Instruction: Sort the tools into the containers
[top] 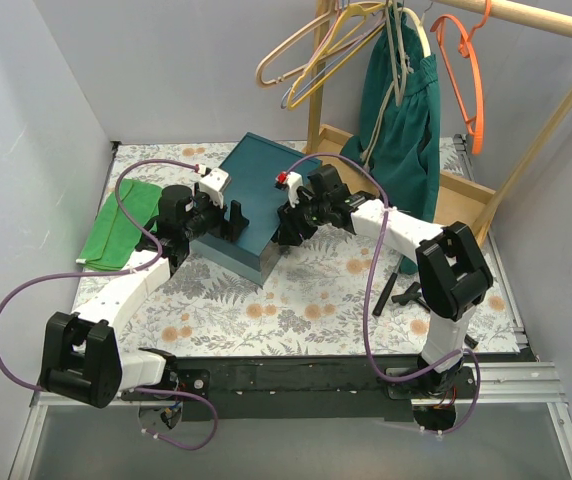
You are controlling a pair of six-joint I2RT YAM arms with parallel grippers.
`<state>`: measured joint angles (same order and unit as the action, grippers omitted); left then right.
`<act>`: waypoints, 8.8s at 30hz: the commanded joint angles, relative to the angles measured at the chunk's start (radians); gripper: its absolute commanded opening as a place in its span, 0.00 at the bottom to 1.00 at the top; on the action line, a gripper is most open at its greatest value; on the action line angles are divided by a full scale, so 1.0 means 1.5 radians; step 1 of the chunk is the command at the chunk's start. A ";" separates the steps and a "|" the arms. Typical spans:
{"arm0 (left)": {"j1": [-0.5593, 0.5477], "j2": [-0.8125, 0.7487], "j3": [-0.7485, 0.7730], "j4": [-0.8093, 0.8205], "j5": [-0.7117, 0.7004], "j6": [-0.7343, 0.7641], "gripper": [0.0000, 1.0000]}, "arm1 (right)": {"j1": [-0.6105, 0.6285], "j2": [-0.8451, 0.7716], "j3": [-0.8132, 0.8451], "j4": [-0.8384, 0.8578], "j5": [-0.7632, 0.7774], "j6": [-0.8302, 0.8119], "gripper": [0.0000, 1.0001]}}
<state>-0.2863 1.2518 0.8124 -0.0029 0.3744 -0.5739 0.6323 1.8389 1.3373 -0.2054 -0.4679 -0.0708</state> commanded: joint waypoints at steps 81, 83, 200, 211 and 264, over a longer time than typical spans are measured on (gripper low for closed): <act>-0.002 0.064 -0.024 -0.081 -0.005 -0.018 0.72 | -0.090 0.131 0.064 -0.058 0.124 0.508 0.65; -0.002 0.066 -0.017 -0.084 -0.006 -0.016 0.72 | -0.092 0.127 0.042 -0.075 0.143 0.517 0.63; 0.120 -0.039 0.122 -0.121 0.191 -0.004 0.86 | -0.025 -0.322 0.046 -0.519 -0.205 -0.768 0.01; 0.120 -0.089 0.083 -0.136 0.182 0.008 0.87 | 0.058 -0.176 0.111 -0.528 -0.025 -0.995 0.01; 0.124 -0.047 0.056 -0.090 0.189 0.010 0.88 | -0.215 -0.276 -0.205 -0.537 0.122 -1.235 0.54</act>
<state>-0.1013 1.2053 0.9222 -0.1669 0.6437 -0.5648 0.3523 1.4776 1.1351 -0.9482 -0.3290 -1.7710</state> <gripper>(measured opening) 0.876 0.539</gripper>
